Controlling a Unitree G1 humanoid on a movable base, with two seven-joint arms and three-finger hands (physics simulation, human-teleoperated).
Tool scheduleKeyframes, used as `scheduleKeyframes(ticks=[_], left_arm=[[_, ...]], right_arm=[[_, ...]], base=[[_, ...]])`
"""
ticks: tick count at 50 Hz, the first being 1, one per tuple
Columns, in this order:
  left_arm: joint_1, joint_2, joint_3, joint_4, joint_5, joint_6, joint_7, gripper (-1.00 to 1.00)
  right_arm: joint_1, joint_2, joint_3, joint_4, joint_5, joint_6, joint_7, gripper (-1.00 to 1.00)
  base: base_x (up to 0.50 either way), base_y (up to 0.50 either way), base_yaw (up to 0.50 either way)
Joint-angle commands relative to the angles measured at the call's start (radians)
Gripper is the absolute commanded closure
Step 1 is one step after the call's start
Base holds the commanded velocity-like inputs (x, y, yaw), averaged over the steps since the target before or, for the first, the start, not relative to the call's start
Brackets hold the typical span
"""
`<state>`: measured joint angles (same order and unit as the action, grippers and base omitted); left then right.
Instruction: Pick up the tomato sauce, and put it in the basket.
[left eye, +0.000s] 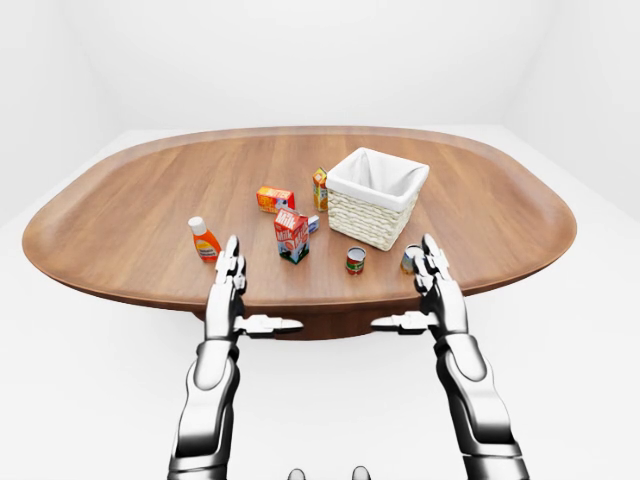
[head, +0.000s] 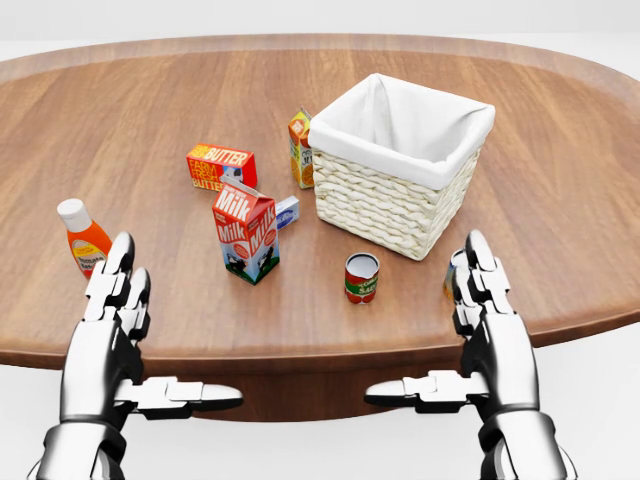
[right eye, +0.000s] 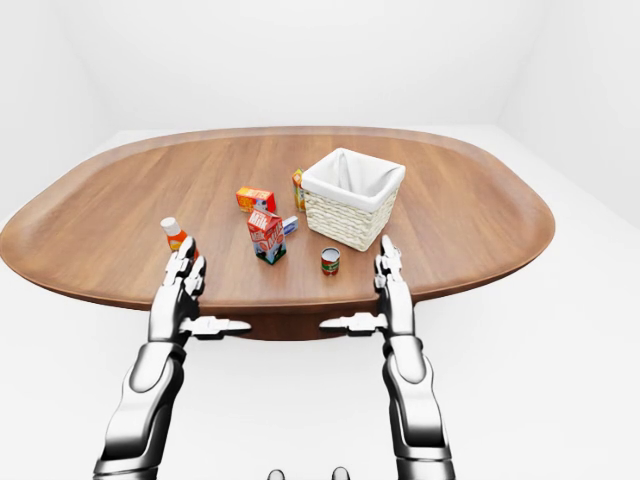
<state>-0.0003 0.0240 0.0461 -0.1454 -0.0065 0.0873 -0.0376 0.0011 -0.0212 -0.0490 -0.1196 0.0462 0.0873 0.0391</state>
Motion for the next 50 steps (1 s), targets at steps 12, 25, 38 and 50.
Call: scheduleKeyframes(ticks=[12, 25, 38, 50], left_arm=[[0.0, 0.003, 0.009, -0.14, -0.004, 0.0, -0.009, -1.0], [0.0, 0.004, 0.011, -0.175, -0.002, 0.0, -0.012, -1.0], [-0.003, 0.004, 0.01, -0.164, 0.004, 0.0, -0.014, -1.0], [0.0, 0.003, 0.008, -0.154, 0.008, 0.0, -0.016, -1.0]], right_arm=[[0.008, -0.001, -0.008, -0.134, 0.023, 0.0, 0.006, -1.0], [0.003, -0.003, -0.017, -0.18, 0.031, 0.0, 0.003, -1.0], [0.014, -0.002, -0.025, -0.211, 0.097, 0.0, 0.036, -1.0], [0.013, -0.002, -0.024, -0.191, 0.098, 0.0, 0.034, -1.0]], base=[[0.0, 0.0, 0.0], [0.0, 0.0, 0.0], [0.14, 0.0, 0.0], [0.5, 0.0, 0.0]])
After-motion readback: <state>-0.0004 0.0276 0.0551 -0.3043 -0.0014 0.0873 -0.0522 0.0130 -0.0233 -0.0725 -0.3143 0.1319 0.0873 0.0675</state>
